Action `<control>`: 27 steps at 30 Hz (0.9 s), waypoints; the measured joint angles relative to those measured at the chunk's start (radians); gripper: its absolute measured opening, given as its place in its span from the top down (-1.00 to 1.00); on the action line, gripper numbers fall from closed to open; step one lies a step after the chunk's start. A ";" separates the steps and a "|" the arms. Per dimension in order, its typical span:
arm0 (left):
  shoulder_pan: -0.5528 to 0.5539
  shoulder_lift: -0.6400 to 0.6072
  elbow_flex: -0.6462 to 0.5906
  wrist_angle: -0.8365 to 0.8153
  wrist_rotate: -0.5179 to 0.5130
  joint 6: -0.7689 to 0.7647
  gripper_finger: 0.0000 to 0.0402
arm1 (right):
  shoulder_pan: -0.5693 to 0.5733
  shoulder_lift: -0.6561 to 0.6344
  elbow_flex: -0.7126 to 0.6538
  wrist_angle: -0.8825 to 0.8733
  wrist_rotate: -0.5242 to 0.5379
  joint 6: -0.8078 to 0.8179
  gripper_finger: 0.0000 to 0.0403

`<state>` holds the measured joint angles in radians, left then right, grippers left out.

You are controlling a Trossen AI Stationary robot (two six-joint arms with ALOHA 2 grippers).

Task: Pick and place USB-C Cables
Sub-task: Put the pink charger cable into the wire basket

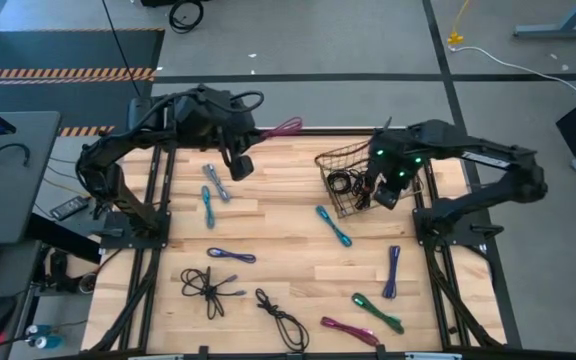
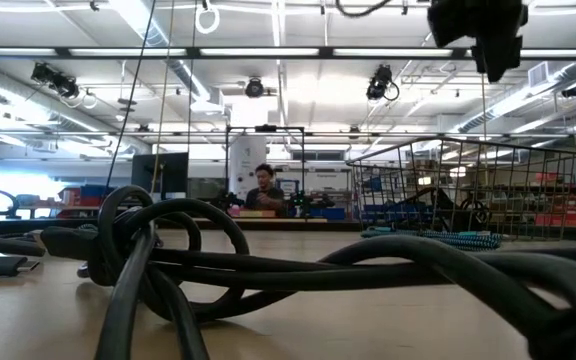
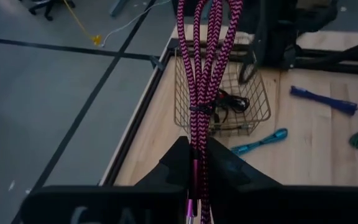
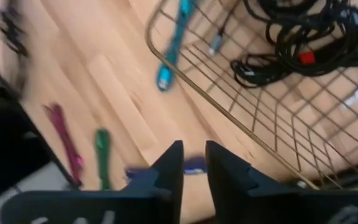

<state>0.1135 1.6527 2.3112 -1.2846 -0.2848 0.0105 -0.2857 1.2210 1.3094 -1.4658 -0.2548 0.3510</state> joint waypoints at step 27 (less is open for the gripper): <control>0.000 0.000 0.000 -0.098 0.001 -0.047 0.84 | 0.024 0.397 0.000 0.017 0.105 -0.347 0.22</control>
<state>0.1131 1.6531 2.3112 -1.3827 -0.2840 -0.0364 -0.2619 1.6180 1.3094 -1.4484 -0.1494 0.0036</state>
